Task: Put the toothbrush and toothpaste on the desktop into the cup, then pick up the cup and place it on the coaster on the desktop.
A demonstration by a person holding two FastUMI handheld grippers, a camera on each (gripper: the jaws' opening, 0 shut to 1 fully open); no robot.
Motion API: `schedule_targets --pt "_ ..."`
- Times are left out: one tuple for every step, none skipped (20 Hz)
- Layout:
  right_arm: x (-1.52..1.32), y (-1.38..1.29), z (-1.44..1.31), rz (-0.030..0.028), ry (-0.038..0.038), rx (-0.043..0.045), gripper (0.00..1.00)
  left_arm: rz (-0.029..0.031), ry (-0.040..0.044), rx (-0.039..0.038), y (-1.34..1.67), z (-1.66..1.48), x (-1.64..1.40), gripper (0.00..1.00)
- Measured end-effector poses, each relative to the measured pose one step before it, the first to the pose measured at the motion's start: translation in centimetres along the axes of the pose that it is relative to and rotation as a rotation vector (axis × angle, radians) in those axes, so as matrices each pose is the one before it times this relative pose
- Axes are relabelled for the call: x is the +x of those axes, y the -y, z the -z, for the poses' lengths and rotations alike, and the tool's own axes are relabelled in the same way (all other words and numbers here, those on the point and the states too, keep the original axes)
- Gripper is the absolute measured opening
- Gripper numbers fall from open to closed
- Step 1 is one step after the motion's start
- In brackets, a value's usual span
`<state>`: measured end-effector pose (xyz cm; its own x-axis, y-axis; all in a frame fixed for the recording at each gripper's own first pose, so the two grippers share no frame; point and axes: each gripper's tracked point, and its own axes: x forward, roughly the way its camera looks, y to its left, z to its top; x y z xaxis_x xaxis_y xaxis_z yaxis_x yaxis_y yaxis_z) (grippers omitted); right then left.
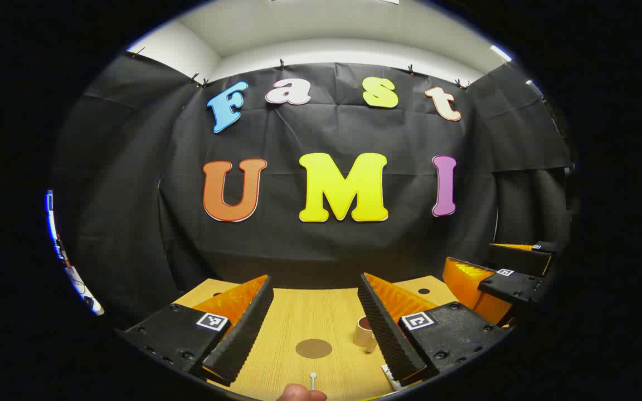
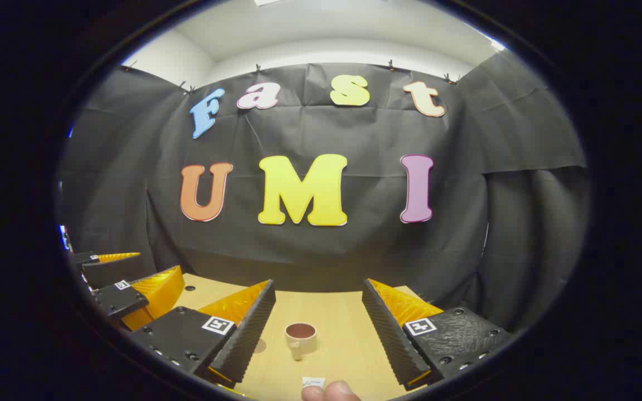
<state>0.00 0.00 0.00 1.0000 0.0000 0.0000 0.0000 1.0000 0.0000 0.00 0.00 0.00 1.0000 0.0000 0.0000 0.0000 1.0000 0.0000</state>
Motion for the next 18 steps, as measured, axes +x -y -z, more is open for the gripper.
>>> schedule_targets --pt "0.070 -0.148 0.065 -0.00666 -0.00240 -0.00297 0.95 -0.00138 0.00117 0.00413 -0.080 -0.033 0.044 0.96" --pt "0.064 -0.138 0.227 -0.00622 -0.00449 -0.00105 0.98 0.00553 -0.00285 0.00198 0.183 0.248 -0.088 1.00" --pt "0.046 -0.160 0.125 -0.00372 -0.00419 0.00135 0.95 0.00115 0.00091 0.00496 0.131 -0.005 0.005 0.96" --pt "-0.002 -0.226 0.106 -0.00510 -0.00350 0.00092 0.95 -0.00640 0.00163 0.00027 -0.143 -0.136 -0.105 0.97" --pt "0.090 -0.395 -0.049 -0.00641 -0.00140 -0.00368 0.95 -0.00464 -0.00146 -0.00949 -0.134 0.152 -0.035 0.96" --pt "0.090 -0.359 -0.099 -0.01091 0.00199 -0.00586 0.98 -0.00144 -0.00609 -0.00746 -0.049 0.199 -0.017 1.00" --pt "0.032 -0.351 -0.229 -0.01121 0.00458 -0.00441 0.98 -0.00526 -0.00536 -0.00152 -0.224 0.101 -0.043 0.96" --pt "0.111 -0.059 0.029 -0.00466 0.00152 -0.00238 0.95 -0.00899 0.00322 0.00187 -0.267 -0.186 -0.087 0.97" --pt "0.063 -0.123 0.099 -0.00181 -0.00512 0.00654 0.98 -0.00921 0.00599 0.00404 -0.437 -0.228 -0.047 0.97" --pt "0.100 -0.118 0.245 0.00020 -0.00470 0.00709 0.95 -0.00616 0.00591 0.00232 -0.170 -0.123 0.078 0.96" --pt "0.176 0.105 0.096 0.00485 -0.00505 0.00598 0.98 -0.00002 0.00460 0.00240 -0.071 -0.109 -0.007 1.00" --pt "0.149 -0.072 0.133 0.00198 -0.00315 0.00529 0.98 -0.00176 0.00078 0.00736 -0.054 -0.062 -0.026 0.96" --pt "0.094 -0.015 -0.003 0.00317 -0.00186 0.00232 0.98 -0.00533 0.00004 0.00505 -0.218 0.006 -0.004 0.96" --pt "0.166 0.073 0.062 0.00136 -0.00041 0.00351 0.98 0.00001 0.00085 -0.00072 -0.101 0.086 0.011 0.96" --pt "0.139 0.036 -0.050 0.00328 0.00003 0.00080 0.95 0.00015 -0.00188 -0.00382 -0.077 0.014 0.047 0.96" --pt "0.074 -0.086 0.005 0.00066 0.00167 0.00070 0.95 -0.00272 -0.00470 -0.00378 -0.141 0.213 0.128 0.96" --pt "0.087 0.051 -0.014 0.00165 -0.00016 -0.00079 0.95 -0.00183 -0.00693 -0.00460 -0.070 0.260 0.032 0.96" --pt "0.132 0.078 0.139 0.00232 -0.00203 -0.00251 0.95 -0.00112 -0.00595 -0.00299 0.042 0.176 0.080 0.96"
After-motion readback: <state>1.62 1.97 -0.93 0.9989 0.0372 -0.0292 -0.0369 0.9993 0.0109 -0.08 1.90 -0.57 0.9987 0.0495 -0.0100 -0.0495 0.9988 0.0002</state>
